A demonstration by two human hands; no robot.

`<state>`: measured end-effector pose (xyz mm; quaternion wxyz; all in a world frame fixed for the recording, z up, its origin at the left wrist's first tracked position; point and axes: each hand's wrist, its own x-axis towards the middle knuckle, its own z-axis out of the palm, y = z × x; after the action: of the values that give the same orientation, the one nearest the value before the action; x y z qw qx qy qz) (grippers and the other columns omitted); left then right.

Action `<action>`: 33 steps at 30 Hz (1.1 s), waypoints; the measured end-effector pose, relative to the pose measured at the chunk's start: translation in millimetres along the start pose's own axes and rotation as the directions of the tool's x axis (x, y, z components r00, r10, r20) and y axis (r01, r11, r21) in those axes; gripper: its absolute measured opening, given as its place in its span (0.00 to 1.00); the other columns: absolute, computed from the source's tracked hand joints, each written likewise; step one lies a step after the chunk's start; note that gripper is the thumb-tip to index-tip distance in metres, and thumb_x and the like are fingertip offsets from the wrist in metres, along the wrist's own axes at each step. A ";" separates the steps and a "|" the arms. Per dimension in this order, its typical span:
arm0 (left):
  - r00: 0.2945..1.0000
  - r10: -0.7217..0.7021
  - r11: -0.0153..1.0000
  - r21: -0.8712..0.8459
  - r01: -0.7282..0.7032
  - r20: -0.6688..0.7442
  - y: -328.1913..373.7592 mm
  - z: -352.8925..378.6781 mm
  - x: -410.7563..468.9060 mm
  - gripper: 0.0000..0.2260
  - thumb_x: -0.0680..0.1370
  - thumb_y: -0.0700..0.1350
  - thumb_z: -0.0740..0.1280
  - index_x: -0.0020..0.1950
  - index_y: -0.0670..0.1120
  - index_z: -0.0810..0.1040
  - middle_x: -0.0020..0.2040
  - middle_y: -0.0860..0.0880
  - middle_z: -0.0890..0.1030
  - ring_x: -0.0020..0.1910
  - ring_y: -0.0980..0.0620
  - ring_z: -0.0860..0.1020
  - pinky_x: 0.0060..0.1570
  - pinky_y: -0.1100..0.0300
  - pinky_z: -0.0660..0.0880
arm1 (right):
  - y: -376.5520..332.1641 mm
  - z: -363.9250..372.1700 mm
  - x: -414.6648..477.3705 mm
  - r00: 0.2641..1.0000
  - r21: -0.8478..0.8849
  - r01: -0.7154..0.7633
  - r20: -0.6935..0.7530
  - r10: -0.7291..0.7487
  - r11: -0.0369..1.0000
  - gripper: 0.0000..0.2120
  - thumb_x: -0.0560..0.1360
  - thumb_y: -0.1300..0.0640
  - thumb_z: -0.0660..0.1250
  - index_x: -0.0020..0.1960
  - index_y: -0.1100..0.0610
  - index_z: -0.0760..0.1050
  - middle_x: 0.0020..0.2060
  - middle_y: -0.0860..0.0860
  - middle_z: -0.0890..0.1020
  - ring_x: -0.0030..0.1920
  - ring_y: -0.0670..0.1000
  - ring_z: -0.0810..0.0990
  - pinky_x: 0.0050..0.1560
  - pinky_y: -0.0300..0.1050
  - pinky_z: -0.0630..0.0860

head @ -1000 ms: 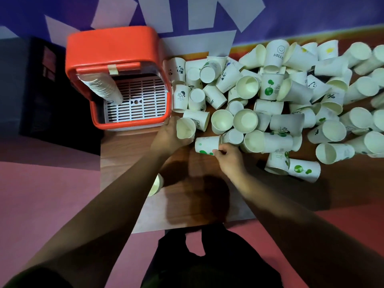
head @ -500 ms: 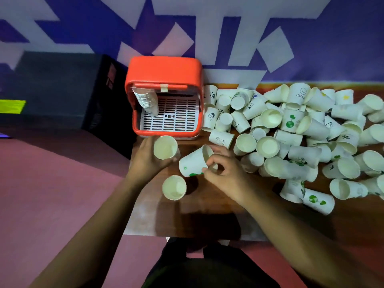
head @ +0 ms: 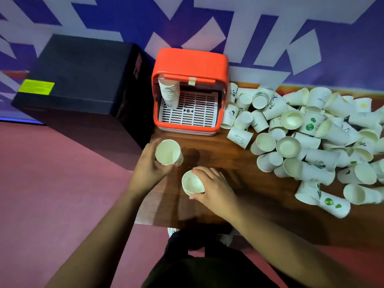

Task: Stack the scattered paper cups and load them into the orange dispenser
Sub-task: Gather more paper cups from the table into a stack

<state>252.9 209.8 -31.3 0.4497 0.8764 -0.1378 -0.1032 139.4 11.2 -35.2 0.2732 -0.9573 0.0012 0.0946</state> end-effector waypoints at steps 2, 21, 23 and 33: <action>1.000 0.022 0.999 -0.048 -0.022 0.007 3.2 -1.4 -2.6 0.32 0.69 0.50 0.81 0.68 0.55 0.69 0.61 0.64 0.73 0.59 0.68 0.72 0.56 0.74 0.69 | 2.1 8.9 0.5 1.000 0.013 -0.020 0.006 0.020 1.000 0.35 0.67 0.44 0.76 0.71 0.49 0.69 0.70 0.42 0.71 0.70 0.47 0.67 0.69 0.52 0.67; 0.875 0.221 0.973 -0.157 -0.168 0.431 11.8 15.0 -9.0 0.38 0.68 0.55 0.80 0.75 0.55 0.68 0.65 0.62 0.72 0.67 0.57 0.72 0.68 0.58 0.71 | 6.1 -26.2 -5.5 0.965 0.617 -0.236 0.054 0.258 0.751 0.26 0.75 0.49 0.70 0.68 0.31 0.67 0.67 0.39 0.75 0.66 0.42 0.73 0.69 0.49 0.72; 0.879 0.198 0.978 -0.146 -0.148 0.433 10.3 17.2 -10.6 0.37 0.68 0.56 0.80 0.75 0.55 0.68 0.64 0.64 0.72 0.66 0.58 0.72 0.68 0.61 0.70 | 6.6 -26.7 -7.5 0.966 0.622 -0.227 0.044 0.256 0.749 0.27 0.74 0.48 0.71 0.69 0.32 0.67 0.67 0.40 0.75 0.66 0.43 0.74 0.68 0.47 0.72; 0.852 0.047 0.999 -0.038 -0.032 0.521 -18.7 36.5 -22.8 0.38 0.67 0.57 0.79 0.74 0.58 0.69 0.67 0.59 0.74 0.69 0.55 0.71 0.70 0.47 0.70 | 20.1 -5.1 -17.1 0.961 0.442 -0.278 0.131 0.245 0.853 0.29 0.75 0.52 0.71 0.74 0.43 0.66 0.71 0.43 0.72 0.64 0.47 0.75 0.58 0.33 0.73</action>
<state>223.1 200.1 -66.2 0.4095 0.8063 -0.2710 -0.3298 122.4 -9.4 -38.4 0.4744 -0.8534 0.1441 0.1611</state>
